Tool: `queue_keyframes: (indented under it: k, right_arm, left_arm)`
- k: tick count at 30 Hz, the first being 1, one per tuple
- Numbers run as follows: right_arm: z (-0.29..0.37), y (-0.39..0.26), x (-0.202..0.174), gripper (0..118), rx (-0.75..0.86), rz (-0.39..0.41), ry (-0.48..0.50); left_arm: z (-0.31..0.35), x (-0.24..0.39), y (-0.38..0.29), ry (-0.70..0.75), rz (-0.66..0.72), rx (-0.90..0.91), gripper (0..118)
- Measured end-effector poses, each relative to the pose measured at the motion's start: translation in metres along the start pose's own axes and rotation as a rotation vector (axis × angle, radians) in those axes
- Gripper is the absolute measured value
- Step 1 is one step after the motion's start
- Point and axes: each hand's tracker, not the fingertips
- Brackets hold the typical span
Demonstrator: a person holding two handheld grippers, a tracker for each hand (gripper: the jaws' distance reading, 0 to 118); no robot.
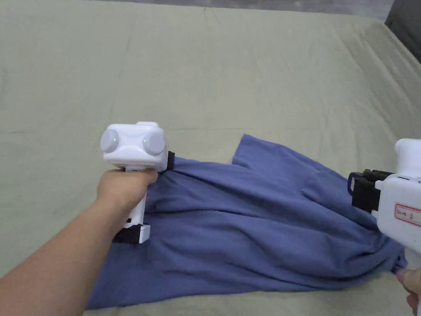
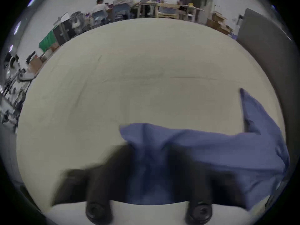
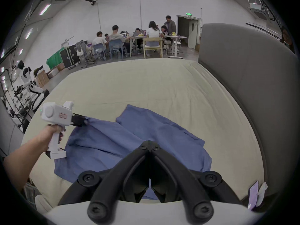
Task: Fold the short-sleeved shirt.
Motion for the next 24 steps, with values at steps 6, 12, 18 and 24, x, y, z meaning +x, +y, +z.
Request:
queue_keyframes:
  k: [6,12,18,24]
  right_arm:
    - [0.002,0.0,0.052,3,-0.034,-0.031,-0.041]
    - [-0.015,-0.001,0.103,118,-0.128,-0.144,-0.007]
    - [-0.057,-0.027,0.106,117,-0.277,-0.155,-0.094]
    - [-0.076,-0.042,0.1,19,-0.374,-0.217,-0.003]
  left_arm:
    - [0.074,-0.006,0.001,-0.086,0.032,0.161,1]
    - [0.145,-0.016,-0.008,-0.112,0.042,0.295,1]
    - [0.166,-0.03,-0.016,-0.111,0.077,0.342,1]
    - [0.168,-0.047,-0.026,-0.1,0.146,0.329,1]
